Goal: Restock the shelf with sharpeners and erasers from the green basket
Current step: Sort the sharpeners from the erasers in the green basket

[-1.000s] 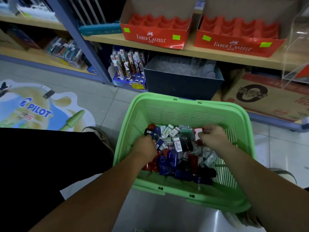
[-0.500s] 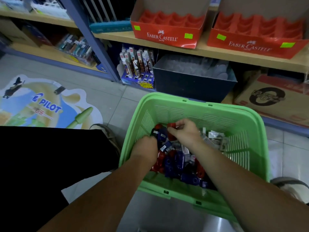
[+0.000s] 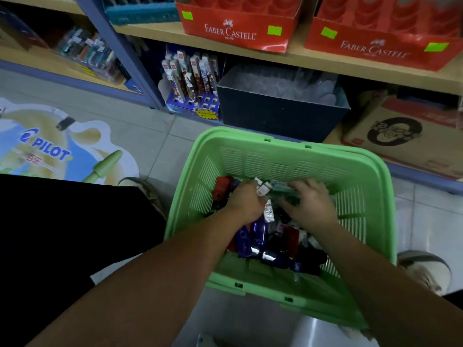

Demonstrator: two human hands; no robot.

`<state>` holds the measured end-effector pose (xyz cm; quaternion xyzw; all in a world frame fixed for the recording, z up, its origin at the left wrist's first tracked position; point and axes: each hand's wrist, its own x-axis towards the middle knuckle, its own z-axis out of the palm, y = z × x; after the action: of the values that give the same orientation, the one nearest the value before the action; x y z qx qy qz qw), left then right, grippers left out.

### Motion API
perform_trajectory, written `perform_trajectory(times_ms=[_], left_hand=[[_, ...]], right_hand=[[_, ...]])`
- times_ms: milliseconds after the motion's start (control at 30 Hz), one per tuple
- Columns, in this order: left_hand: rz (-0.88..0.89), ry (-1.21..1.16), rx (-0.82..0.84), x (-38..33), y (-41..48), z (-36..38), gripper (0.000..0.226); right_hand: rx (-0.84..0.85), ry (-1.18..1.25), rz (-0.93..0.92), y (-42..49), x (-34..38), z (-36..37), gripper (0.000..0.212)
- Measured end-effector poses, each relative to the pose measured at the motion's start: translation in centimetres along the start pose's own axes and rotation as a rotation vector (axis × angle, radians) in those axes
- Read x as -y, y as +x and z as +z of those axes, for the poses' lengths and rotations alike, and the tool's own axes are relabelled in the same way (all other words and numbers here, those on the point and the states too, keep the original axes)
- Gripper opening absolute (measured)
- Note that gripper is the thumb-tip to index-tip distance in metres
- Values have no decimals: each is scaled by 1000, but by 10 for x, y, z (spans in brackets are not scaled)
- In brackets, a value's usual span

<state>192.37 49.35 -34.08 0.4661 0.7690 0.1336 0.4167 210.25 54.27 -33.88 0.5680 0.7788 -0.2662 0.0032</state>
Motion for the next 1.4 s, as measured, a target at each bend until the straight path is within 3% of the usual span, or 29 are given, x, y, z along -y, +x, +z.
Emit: perform_trajectory(times_ms=[67,133,233,333,500,600,767,867,1000,1067,1133,1233,1400], left_hand=[[-104,-50,4,1,16,8,36],[-147,60,-7,4,30,10,53],[-137,240,17,7,39,6,67],[-106,268,27,9,37,6,62],[-101,9,83,18,33,-3,47],[-101,3,73,19,27,-18,50],[-70,32,27,8,15,-46,48],[-84,-13,17,7,8,-66,45],[-71,76,28,8,-6,-80,38],[-62,99,36,10,-12,-77,34],[-49,126,55,10,-14,-66,34],[-1,126,67,9,-7,-42,36],[112,282,59,5,17,-20,37]], right_hand=[[34,-35,16,0,-17,2,69],[101,-36,36,4,-27,1,78],[-1,-47,33,10,-29,0,72],[-57,-44,-49,8,-24,7,60],[207,-114,-74,5,-17,4,73],[149,-82,-41,2,-8,-2,57],[206,325,172,-3,20,-9,36],[225,534,152,-9,51,-5,34],[523,683,87,-13,76,4,38],[470,632,94,-9,64,6,30],[329,397,93,-7,43,-1,21],[227,133,75,-13,19,-9,31],[143,191,54,-15,15,9,52]])
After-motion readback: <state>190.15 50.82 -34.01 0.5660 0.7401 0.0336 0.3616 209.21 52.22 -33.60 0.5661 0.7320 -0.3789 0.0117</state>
